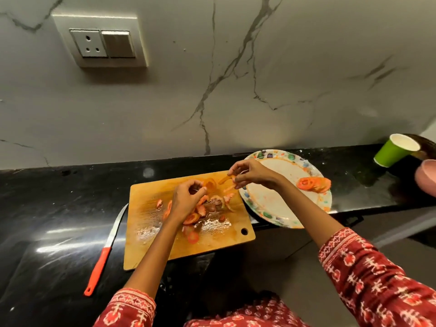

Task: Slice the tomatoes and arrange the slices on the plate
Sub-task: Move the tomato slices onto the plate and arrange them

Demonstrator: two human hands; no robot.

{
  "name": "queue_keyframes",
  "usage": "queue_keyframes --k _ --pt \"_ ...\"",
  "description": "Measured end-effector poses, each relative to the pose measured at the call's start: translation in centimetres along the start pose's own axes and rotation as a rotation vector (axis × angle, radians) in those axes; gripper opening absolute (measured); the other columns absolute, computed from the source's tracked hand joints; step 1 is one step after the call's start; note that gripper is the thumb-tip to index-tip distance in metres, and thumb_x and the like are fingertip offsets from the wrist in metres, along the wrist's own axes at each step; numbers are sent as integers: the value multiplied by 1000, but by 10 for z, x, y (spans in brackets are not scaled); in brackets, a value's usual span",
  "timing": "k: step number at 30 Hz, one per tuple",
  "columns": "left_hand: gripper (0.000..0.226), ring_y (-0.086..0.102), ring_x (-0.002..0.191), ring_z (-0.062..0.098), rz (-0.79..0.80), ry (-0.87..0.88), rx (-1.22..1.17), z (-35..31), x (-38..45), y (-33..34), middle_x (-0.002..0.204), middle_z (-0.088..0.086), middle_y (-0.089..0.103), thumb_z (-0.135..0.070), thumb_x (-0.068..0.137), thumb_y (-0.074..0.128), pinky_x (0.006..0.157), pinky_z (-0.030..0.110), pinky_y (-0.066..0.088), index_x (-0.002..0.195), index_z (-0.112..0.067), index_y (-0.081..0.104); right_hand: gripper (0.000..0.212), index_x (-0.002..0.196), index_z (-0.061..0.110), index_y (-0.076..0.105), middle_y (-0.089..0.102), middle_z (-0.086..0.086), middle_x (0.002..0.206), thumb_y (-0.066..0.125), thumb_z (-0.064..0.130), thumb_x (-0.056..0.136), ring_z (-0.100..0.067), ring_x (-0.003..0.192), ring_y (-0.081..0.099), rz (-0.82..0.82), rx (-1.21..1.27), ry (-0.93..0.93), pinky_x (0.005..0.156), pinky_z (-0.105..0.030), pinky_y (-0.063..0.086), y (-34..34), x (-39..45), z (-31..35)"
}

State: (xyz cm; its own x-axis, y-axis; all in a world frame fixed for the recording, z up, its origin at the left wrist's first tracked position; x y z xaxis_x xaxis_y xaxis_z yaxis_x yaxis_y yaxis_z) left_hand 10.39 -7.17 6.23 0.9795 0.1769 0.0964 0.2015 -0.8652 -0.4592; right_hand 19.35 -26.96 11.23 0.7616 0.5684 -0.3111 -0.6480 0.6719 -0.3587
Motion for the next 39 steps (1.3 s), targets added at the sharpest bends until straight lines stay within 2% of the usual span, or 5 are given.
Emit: queue_keyframes --k 11,14,30,34,39 --pt "4 60 64 0 171 14 -23 -56 46 112 74 -2 63 -13 83 66 59 10 45 87 -13 65 15 92 4 61 62 -12 83 62 -8 83 -18 70 66 -277 52 96 67 -26 58 -134 -55 -73" --pt "11 63 77 13 212 -2 -3 -62 59 148 86 6 67 -15 83 67 70 26 55 92 -9 67 17 92 5 62 61 -11 88 64 -8 80 -16 70 64 -339 -105 175 63 -23 57 -164 -66 -93" --pt "14 56 75 9 375 -28 108 -75 77 232 94 10 68 -14 84 66 65 10 43 95 -6 67 15 98 8 67 61 -2 94 63 9 83 -7 78 53 -262 -544 164 70 -17 47 -191 -54 -155" --pt "16 56 78 8 411 -7 142 -82 80 243 96 9 66 -13 86 62 65 6 43 99 -4 66 15 96 9 67 61 -1 90 60 5 83 -1 65 49 -334 -454 110 59 -10 39 -198 -55 -150" --pt "15 60 83 15 483 44 146 -94 88 254 97 12 66 -13 88 60 69 13 48 100 -6 66 15 98 11 65 62 3 94 66 10 84 -3 80 58 -156 -328 -20 71 -13 49 -195 -55 -130"
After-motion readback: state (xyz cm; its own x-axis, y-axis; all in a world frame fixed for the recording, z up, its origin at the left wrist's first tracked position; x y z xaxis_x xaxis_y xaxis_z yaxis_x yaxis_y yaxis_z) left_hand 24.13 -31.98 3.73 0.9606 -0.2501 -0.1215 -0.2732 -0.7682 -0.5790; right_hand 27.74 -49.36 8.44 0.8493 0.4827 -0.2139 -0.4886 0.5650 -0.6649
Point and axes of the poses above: each hand's wrist, its own x-axis towards the middle knuckle, its own y-axis out of the palm, z = x × y, the point moved 2 cm from there along x, towards the middle knuckle
